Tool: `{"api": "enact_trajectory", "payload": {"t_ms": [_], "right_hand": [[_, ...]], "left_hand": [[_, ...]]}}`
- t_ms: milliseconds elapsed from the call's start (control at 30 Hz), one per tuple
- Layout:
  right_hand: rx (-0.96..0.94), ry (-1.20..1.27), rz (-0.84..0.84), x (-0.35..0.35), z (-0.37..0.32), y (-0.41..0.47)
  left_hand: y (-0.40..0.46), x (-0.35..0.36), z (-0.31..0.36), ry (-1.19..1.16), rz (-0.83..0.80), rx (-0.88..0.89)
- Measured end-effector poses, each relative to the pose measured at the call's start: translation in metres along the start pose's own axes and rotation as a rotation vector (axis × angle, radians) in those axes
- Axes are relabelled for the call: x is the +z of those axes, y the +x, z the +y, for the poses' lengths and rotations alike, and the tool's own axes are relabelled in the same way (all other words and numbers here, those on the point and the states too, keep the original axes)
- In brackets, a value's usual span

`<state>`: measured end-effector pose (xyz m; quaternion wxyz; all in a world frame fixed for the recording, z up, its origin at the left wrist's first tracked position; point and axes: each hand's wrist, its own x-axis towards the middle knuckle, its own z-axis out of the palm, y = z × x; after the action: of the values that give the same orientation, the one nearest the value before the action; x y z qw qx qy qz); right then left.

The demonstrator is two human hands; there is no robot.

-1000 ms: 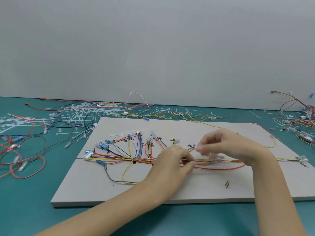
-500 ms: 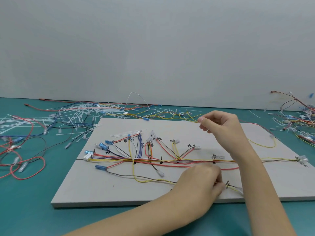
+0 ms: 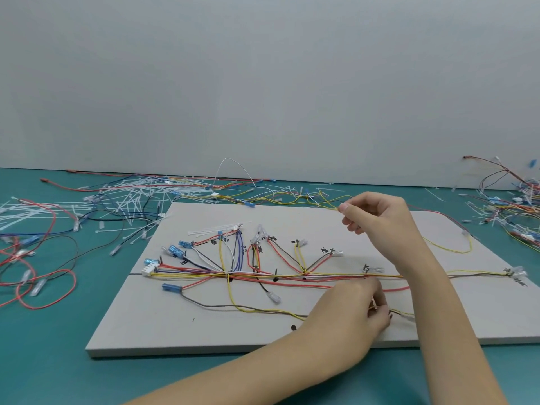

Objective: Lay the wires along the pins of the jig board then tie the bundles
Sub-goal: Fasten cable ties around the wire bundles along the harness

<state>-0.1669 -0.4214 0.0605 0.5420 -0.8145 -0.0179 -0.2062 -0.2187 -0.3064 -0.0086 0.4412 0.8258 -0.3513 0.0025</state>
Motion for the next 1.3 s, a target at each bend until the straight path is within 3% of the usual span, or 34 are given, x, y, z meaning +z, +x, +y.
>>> {"api": "enact_trajectory", "payload": {"t_ms": [367, 700, 967, 1300], "right_hand": [[0.027, -0.018, -0.028, 0.001, 0.0, 0.0], [0.039, -0.037, -0.048, 0.001, 0.001, -0.001], [0.063, -0.053, -0.063, 0.001, 0.002, -0.001], [0.069, -0.068, -0.093, 0.002, 0.004, 0.0]], "left_hand": [[0.001, 0.001, 0.0, 0.034, 0.012, 0.04], [-0.004, 0.001, 0.001, 0.237, 0.0, 0.157], [-0.006, -0.003, 0.004, 0.327, -0.002, 0.134], [-0.016, -0.037, -0.014, 0.206, -0.126, -0.008]]}}
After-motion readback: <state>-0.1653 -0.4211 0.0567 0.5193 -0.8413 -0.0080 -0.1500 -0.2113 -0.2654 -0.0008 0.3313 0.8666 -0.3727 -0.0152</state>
